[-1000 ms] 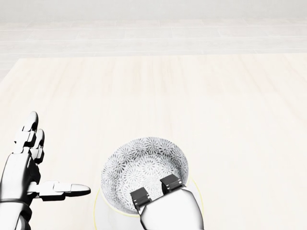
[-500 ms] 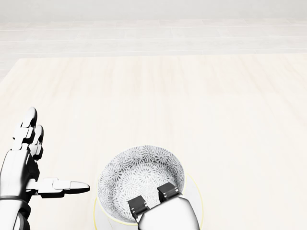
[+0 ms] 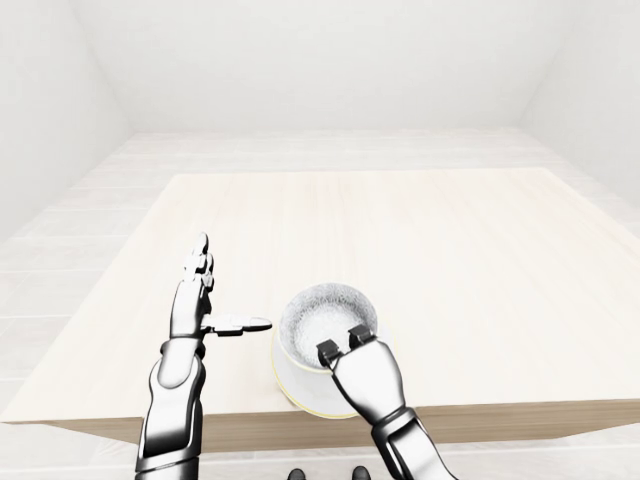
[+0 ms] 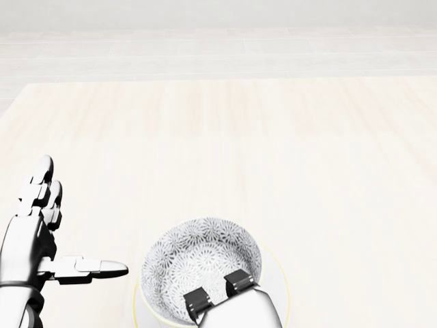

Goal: Put the bowl on the plate.

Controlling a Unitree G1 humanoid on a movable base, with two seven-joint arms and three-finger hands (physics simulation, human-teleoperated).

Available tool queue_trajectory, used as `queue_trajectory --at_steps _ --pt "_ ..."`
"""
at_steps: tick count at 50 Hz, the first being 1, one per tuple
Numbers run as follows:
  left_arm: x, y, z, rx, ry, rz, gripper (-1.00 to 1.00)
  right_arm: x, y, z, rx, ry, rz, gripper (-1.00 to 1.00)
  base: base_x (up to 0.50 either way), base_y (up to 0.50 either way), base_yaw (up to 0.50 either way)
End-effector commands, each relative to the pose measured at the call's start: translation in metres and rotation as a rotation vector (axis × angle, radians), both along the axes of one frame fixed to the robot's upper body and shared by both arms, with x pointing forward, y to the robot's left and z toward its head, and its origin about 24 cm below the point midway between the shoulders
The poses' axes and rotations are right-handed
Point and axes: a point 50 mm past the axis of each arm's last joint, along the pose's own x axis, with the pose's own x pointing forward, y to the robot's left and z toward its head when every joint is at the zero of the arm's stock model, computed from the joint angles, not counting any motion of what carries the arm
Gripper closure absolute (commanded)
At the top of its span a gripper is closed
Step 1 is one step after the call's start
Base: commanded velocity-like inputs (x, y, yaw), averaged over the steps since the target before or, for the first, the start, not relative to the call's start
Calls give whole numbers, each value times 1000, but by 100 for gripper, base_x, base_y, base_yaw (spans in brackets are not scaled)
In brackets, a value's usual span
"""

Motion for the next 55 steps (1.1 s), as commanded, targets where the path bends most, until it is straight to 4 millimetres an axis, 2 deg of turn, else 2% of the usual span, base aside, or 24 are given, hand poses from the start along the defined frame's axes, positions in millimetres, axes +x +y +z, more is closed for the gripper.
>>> queue_trajectory --at_steps 1,55 --pt "-1 0 -1 0 5 1 -100 -1 0 -4 6 -4 2 25 0 0 0" --pt "2 -1 -1 2 4 3 -100 -6 4 -7 8 16 26 4 0 0 0"
